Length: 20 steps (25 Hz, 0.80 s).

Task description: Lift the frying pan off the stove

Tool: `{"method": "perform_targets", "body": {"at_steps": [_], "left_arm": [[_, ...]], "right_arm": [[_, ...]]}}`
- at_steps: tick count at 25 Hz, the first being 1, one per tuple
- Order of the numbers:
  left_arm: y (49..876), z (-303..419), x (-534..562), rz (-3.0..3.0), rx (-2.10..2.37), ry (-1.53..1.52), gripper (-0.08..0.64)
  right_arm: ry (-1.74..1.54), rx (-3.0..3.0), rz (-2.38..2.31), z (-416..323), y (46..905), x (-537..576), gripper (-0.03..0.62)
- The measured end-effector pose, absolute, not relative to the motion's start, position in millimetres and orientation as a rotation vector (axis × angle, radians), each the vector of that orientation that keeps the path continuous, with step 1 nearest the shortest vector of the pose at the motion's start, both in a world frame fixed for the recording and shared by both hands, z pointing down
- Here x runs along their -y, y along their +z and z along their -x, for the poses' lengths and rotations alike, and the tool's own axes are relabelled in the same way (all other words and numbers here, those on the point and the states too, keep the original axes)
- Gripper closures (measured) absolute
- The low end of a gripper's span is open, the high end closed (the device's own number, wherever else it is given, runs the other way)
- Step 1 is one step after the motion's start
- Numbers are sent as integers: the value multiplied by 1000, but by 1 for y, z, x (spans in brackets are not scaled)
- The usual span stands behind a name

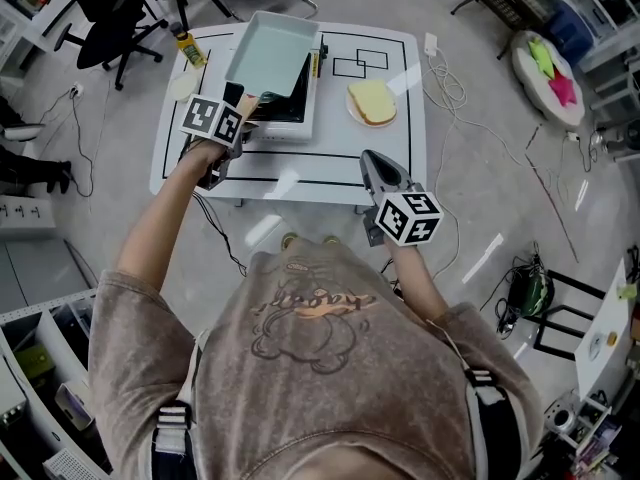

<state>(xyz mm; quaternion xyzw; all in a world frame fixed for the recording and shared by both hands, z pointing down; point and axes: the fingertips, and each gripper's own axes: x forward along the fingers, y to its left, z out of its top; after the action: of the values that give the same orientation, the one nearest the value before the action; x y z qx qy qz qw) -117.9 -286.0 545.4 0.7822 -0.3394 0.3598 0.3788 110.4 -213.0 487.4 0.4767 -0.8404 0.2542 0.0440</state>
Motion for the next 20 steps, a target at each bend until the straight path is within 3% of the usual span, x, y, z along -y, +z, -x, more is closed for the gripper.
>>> {"method": "perform_targets", "body": {"at_steps": [20], "left_arm": [[530,95,214,-2094,967,738,526]], "right_arm": [[776,2612,-1427,-104,489,209,594]]}}
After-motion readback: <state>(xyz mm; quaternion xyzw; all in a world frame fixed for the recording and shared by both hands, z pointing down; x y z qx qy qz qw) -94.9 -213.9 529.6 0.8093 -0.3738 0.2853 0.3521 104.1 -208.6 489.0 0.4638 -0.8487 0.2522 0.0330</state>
